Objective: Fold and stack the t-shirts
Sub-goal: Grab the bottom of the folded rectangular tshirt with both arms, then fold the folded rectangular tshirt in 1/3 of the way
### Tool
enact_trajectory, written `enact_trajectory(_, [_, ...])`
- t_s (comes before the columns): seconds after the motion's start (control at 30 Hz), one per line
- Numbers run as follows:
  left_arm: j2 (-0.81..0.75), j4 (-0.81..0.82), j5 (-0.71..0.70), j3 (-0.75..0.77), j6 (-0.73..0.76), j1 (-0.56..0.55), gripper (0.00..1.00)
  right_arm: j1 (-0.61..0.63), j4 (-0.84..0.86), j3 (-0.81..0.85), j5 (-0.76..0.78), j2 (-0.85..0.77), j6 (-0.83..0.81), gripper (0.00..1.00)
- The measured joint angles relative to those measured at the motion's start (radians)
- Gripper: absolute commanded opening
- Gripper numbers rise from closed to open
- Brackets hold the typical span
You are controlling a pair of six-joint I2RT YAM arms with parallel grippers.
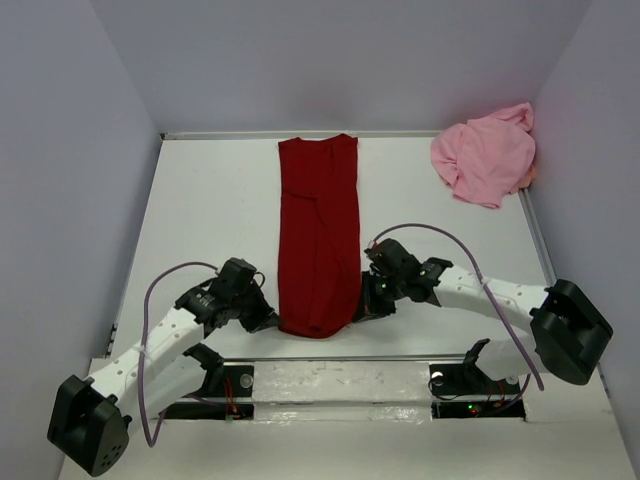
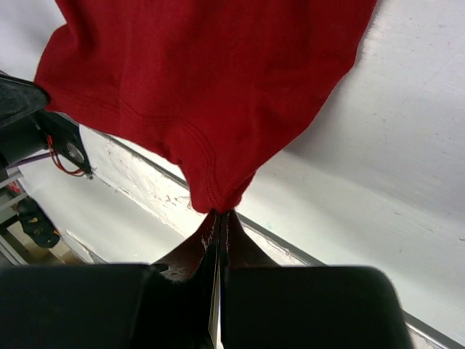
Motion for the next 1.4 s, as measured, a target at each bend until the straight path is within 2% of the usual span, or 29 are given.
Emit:
enact_trajectory(0.27, [0.131, 0.0, -0.029, 0.097, 0.05, 0.0, 0.0, 0.0, -0.062, 0.056, 0.028, 0.002, -0.028, 0.0])
enact_trajectory(0.53, [0.173, 0.005, -0.039, 0.133, 0.068, 0.0, 0.0, 0.0, -0.09, 0.148, 0.056, 0.028, -0.068, 0.0])
enact_trajectory(0.83, [0.214, 0.006, -0.085, 0.247, 0.11, 0.013, 0.0, -0.011, -0.134, 0.225, 0.086, 0.068, -0.118, 0.0])
enact_trajectory(1.1, [0.297, 0.01, -0.117, 0.324, 0.174, 0.048, 0.0, -0.074, -0.164, 0.298, 0.101, 0.086, -0.177, 0.0])
enact_trajectory(1.4, [0.333, 0.016, -0.119, 0.349, 0.254, 0.155, 0.0, -0.178, -0.184, 0.364, 0.104, 0.145, -0.248, 0.0])
